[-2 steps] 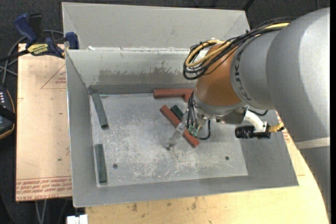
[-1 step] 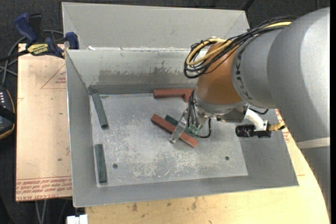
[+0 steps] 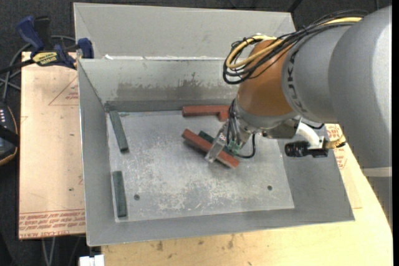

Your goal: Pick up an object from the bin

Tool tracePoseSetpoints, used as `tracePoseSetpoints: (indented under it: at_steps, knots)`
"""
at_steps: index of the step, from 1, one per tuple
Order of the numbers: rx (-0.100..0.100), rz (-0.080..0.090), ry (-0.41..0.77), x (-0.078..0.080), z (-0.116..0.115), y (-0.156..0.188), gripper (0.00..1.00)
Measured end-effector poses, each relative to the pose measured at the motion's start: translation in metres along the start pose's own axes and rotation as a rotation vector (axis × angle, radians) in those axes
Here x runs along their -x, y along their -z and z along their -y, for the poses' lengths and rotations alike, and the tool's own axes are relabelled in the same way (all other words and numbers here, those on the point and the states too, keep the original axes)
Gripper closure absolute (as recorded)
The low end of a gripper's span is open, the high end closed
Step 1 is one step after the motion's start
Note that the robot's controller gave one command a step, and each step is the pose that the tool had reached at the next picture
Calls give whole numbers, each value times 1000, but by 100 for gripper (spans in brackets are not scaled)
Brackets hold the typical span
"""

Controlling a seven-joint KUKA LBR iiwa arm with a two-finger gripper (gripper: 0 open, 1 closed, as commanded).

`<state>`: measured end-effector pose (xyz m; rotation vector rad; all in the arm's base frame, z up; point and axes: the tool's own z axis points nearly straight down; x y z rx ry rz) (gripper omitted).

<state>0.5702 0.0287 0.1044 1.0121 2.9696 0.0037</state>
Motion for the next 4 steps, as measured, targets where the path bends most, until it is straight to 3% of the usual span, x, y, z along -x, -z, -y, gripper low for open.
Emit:
tracePoseSetpoints:
  at_steps: [1,2,4]
  knots:
    - [-2,-2,2,0,0,2,100]
    - [0,0,5,1,-1,40,100]
    - [-1,-1,9,2,-2,74,100]
